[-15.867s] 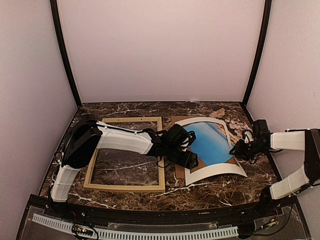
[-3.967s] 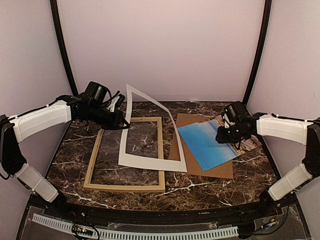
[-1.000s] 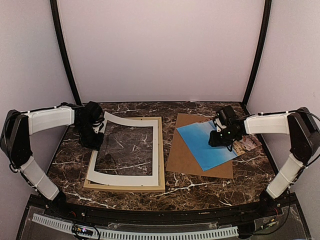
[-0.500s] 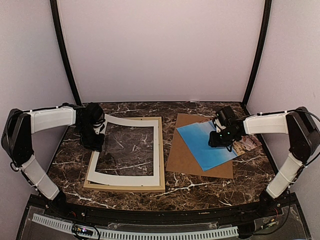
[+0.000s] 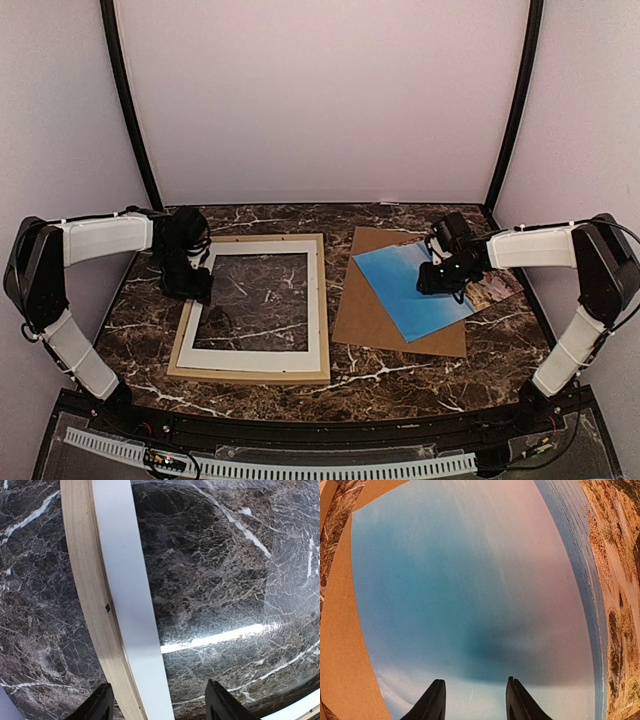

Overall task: Put the photo into the frame
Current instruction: Place the mat board on the glass panel, then adjust the mat board under the glass panel.

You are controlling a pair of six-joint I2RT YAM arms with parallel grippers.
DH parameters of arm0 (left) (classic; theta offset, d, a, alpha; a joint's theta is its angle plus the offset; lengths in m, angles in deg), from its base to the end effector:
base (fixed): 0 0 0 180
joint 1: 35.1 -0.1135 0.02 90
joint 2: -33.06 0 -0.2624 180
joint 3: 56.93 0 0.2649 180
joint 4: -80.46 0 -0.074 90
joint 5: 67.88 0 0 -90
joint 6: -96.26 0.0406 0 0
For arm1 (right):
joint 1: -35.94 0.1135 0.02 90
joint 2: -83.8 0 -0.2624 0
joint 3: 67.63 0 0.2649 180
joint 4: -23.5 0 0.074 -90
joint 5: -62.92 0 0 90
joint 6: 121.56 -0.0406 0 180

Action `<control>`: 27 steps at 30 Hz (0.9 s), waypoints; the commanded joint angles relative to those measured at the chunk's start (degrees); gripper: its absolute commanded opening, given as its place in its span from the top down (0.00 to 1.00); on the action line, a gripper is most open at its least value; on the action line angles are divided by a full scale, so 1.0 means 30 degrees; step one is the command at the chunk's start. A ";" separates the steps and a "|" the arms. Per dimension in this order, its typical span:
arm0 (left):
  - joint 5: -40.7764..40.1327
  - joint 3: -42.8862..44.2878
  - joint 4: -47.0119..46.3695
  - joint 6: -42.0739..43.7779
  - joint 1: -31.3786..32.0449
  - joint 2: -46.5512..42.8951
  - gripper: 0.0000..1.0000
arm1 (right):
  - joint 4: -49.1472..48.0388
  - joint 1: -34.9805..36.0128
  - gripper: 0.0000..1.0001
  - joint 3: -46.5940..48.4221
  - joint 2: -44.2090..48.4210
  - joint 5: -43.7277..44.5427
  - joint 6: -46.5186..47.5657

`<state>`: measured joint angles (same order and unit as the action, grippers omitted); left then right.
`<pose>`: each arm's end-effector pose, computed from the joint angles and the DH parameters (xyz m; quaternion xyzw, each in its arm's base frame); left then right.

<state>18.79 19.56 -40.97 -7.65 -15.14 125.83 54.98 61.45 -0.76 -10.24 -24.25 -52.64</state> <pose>0.2987 -0.1060 0.1908 0.0485 0.9897 -0.0108 0.1344 0.3021 0.1419 0.1565 -0.0305 0.9621 0.0850 0.2575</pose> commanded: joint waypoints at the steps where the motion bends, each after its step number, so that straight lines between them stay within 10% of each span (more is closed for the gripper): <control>1: -0.1005 0.0413 0.0442 0.0094 -0.0122 -0.0141 0.30 | -0.0304 0.0157 0.58 0.0040 0.0584 0.0288 -0.0157; 27: 0.2210 -0.4312 -0.1145 -0.3962 0.4915 -0.4861 0.17 | 0.0130 0.0166 0.50 -0.1364 0.3002 0.1296 -0.1047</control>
<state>18.42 10.88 -43.27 -13.51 -1.85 117.68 56.14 61.45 -3.91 -2.72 -20.62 -54.58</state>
